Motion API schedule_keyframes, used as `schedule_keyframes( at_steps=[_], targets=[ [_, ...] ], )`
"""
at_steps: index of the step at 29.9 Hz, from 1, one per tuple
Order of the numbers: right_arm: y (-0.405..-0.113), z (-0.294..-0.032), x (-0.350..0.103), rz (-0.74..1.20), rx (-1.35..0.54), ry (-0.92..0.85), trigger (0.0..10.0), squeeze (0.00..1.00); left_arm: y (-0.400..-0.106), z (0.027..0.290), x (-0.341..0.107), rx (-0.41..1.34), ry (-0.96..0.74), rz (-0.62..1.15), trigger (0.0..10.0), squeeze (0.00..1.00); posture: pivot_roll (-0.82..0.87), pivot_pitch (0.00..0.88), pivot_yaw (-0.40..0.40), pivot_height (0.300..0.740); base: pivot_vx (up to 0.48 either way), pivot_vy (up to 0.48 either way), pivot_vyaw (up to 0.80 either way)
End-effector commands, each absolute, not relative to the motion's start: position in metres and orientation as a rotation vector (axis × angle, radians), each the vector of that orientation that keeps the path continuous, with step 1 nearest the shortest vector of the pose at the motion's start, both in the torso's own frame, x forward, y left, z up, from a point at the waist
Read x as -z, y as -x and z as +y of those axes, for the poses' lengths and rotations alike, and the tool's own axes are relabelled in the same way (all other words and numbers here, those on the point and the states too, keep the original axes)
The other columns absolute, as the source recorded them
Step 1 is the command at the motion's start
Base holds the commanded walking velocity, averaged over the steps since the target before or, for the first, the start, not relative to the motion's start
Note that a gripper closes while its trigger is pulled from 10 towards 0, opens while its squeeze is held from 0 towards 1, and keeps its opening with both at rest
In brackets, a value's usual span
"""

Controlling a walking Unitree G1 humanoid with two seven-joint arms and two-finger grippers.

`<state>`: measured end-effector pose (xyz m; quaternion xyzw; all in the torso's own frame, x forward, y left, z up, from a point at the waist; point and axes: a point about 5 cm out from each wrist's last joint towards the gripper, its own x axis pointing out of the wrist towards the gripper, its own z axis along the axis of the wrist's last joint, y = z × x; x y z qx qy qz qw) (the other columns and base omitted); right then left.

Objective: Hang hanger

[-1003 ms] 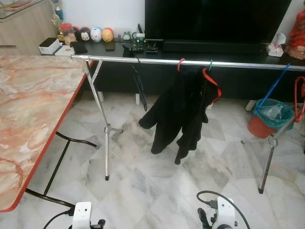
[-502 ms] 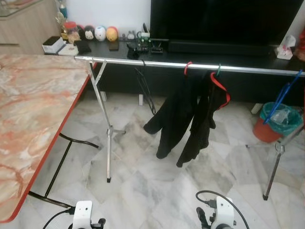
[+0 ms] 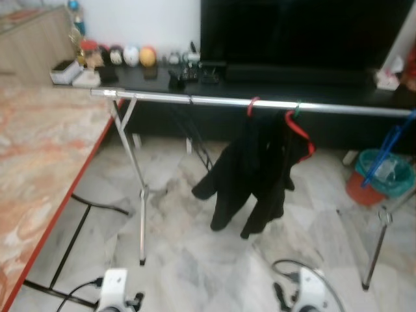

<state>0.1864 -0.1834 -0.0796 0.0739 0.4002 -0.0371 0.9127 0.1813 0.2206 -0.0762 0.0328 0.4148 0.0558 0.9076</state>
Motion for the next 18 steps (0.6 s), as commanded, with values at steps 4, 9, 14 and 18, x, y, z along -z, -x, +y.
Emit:
schedule_keyframes(
  at_steps=[4, 9, 14, 18],
  targets=[
    [-0.1779, -0.1965, 0.0821, 0.847, 0.108, -0.131, 10.0, 0.00, -0.1846, 0.2126, 0.0764, -0.101, -0.053, 0.855, 10.0, 0.00, -0.04, 0.000, -0.009, 0.740, 0.331, 0.000, 0.00],
    [-0.1782, -0.1950, 0.0822, 0.848, 0.104, -0.129, 10.0, 0.00, -0.1838, 0.2123, 0.0768, -0.102, -0.049, 0.856, 10.0, 0.00, -0.04, 0.000, -0.009, 0.740, 0.329, 0.000, 0.00],
    [-0.1803, -0.1924, 0.0815, 0.840, 0.098, -0.134, 10.0, 0.00, -0.1832, 0.2124, 0.0771, -0.104, -0.049, 0.857, 10.0, 0.00, -0.04, 0.000, -0.011, 0.740, 0.329, 0.000, 0.00],
    [-0.1810, -0.1920, 0.0812, 0.839, 0.096, -0.134, 10.0, 0.00, -0.1831, 0.2123, 0.0772, -0.103, -0.049, 0.859, 10.0, 0.00, -0.04, 0.000, -0.009, 0.740, 0.315, 0.000, 0.00]
  ],
)
